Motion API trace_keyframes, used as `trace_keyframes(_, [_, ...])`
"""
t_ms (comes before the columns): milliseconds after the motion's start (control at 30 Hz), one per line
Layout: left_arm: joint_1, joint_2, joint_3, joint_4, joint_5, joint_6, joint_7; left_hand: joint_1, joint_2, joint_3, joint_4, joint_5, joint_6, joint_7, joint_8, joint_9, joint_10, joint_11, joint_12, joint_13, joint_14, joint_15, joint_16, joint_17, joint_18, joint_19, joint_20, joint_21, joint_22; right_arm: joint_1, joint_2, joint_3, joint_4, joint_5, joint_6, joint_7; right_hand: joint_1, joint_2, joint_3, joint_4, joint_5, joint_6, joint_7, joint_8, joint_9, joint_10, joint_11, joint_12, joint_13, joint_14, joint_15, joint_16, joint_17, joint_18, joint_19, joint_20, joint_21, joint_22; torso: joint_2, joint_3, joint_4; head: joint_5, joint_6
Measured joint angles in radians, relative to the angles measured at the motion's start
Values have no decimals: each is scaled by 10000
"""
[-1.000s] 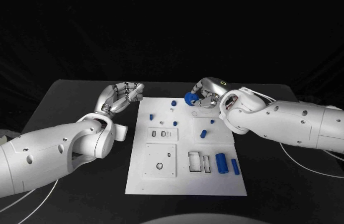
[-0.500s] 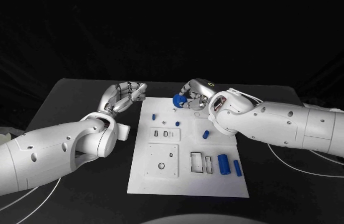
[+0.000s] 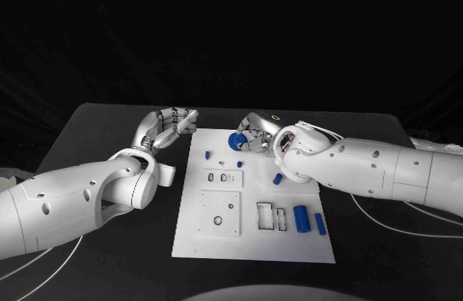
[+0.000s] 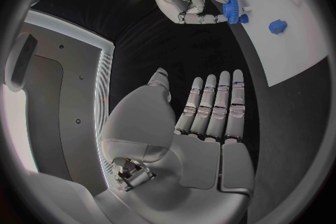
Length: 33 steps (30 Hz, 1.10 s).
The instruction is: Assemble the parts on the task board
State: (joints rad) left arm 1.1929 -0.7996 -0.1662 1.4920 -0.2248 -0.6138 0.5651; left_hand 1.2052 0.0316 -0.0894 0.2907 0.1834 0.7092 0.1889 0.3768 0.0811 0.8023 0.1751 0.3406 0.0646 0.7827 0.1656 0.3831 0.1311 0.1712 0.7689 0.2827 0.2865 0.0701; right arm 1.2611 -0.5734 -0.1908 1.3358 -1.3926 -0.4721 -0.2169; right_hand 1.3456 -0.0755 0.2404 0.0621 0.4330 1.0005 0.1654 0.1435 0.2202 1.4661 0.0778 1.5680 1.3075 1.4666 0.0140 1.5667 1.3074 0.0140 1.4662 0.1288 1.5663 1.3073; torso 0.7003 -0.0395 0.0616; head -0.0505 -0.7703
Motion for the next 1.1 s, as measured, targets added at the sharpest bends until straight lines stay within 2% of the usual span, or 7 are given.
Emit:
trace_keyframes(400, [1,-24,-3,21,0,-2,-1,0,0,0,0,0,0,0,0,10,0,0,0,0,0,0,0,-1,0,0,0,-42,0,-111,221,-2,-379,-74,356,-37,-89,-14,14,13,-78,33,33,0,0,0,0,0,-1,0,0,0,-1,0,0,0,0,-1,-4,8,-1,-5,-58])
trace_keyframes(867, [1,-34,-3,32,0,-5,-2,0,0,0,0,-1,0,0,0,8,0,0,0,0,0,0,0,-3,-1,0,0,-41,0,-130,500,12,-709,-149,474,-36,-137,-63,42,-14,-252,71,71,0,0,0,0,0,-2,0,0,0,-1,0,0,0,0,7,-6,4,4,-18,-64])
trace_keyframes(1100, [1,-51,-3,42,0,-7,-3,0,0,0,0,-1,0,0,0,7,0,0,0,0,0,0,0,-3,-1,0,0,-41,0,-139,615,18,-836,-168,568,-39,-189,-9,70,-43,-364,72,72,0,0,0,0,0,-2,0,0,0,7,0,0,0,0,6,-8,1,5,-14,-82])
